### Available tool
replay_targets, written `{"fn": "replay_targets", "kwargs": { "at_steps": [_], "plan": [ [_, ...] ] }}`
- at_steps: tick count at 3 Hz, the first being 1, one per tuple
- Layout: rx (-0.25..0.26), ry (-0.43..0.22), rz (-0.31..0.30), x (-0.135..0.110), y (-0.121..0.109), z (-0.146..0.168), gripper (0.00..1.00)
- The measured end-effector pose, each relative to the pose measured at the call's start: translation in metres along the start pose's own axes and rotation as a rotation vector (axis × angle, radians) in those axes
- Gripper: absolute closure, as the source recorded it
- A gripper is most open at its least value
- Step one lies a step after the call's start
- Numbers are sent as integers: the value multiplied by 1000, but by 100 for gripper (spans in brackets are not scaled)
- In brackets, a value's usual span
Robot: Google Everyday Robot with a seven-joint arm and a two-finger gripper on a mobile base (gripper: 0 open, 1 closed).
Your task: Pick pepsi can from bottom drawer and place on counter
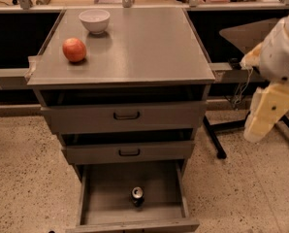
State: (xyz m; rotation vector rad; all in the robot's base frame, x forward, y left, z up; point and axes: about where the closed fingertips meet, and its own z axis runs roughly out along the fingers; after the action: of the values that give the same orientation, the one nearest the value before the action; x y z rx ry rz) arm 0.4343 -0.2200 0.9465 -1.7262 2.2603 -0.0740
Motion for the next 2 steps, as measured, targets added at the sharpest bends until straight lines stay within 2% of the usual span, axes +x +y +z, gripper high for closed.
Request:
{"fn": "replay_targets", "kwargs": {
  "at_steps": [1,2],
  "plan": [
    [-48,-10,43,27,25,73,0],
    [-87,53,102,53,39,122,0]
  ]
}}
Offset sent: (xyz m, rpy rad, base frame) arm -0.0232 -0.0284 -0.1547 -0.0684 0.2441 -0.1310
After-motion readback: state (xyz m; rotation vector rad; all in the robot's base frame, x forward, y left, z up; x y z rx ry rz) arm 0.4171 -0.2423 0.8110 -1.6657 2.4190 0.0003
